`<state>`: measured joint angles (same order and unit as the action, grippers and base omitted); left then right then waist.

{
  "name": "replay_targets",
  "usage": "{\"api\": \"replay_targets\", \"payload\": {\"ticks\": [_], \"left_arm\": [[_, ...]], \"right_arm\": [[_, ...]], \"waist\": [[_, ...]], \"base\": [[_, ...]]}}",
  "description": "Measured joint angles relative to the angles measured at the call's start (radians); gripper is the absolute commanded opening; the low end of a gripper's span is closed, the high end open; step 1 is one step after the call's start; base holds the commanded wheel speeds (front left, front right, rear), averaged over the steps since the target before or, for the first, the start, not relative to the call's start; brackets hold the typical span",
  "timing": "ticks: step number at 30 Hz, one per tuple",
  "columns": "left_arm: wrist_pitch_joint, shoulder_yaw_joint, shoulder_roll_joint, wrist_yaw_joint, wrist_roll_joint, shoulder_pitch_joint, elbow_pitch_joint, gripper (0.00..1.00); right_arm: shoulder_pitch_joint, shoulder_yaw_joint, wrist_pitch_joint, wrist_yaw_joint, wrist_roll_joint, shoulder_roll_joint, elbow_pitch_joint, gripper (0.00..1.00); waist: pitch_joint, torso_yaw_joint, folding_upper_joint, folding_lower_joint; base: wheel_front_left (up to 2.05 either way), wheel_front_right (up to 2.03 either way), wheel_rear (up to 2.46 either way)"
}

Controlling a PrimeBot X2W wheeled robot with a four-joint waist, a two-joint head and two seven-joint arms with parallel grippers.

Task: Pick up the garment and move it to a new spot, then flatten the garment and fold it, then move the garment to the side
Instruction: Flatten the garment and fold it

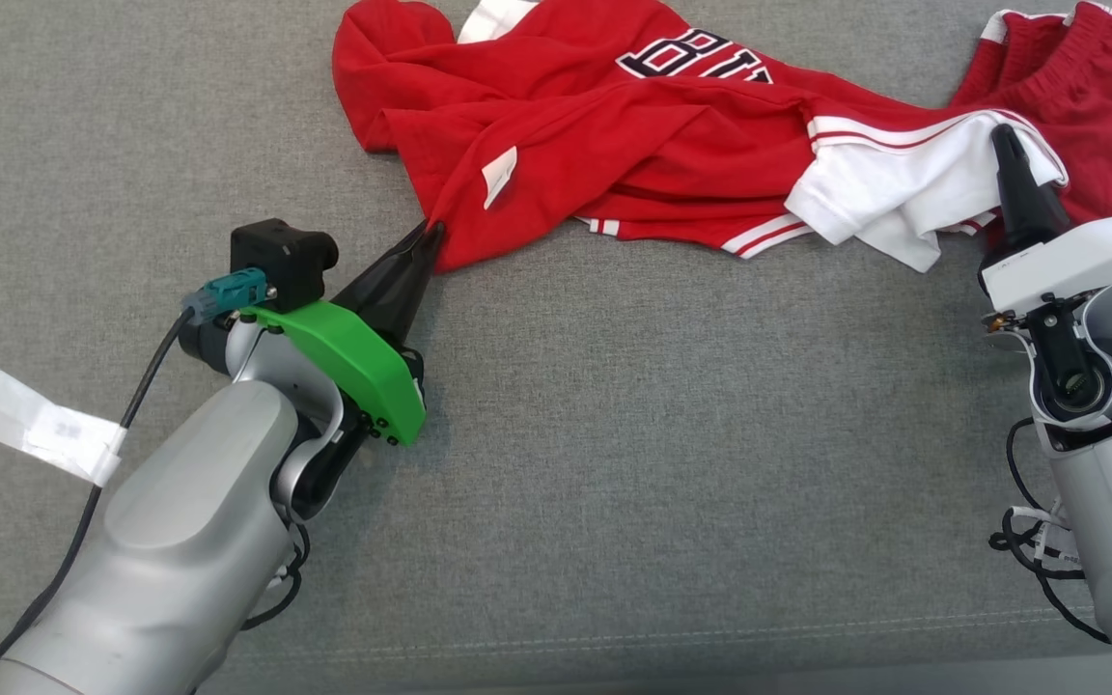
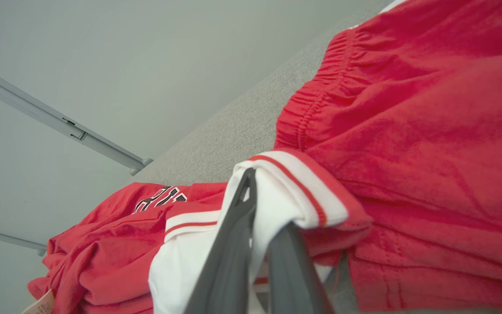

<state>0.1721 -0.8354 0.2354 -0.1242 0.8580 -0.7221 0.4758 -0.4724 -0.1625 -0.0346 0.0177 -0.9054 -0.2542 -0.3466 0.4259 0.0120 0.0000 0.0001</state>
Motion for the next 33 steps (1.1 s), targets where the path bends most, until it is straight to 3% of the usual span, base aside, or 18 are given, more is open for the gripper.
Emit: {"api": "replay_targets", "payload": {"ticks": [9,21,29,33], "left_arm": [[0.064,0.024,0.03,0.0,0.045,0.0,-0.024,0.0],[0.08,0.097,0.078,0.0,0.07,0.093,-0.195,0.0],[0.08,0.319,0.16,0.003,0.07,0.184,-0.372,0.0],[0.081,0.442,0.21,0.046,0.058,0.241,-0.514,0.0]], "right_arm": [[0.012,0.006,-0.024,-0.024,-0.003,0.007,-0.006,0.0],[0.089,0.0,-0.044,-0.112,-0.089,0.044,0.149,0.0],[0.146,-0.014,-0.033,-0.132,-0.195,0.062,0.388,0.0],[0.205,-0.005,-0.026,-0.132,-0.255,0.053,0.564,0.0]], "waist": [[-0.032,-0.002,0.0,0.0],[-0.125,0.017,0.0,0.0],[-0.22,0.028,0.0,-0.0001],[-0.284,0.032,0.0,-0.0001]], "base": [[0.0,0.0,0.0],[0.0,0.0,0.0],[0.0,0.0,0.0],[0.0,0.0,0.0]]}}
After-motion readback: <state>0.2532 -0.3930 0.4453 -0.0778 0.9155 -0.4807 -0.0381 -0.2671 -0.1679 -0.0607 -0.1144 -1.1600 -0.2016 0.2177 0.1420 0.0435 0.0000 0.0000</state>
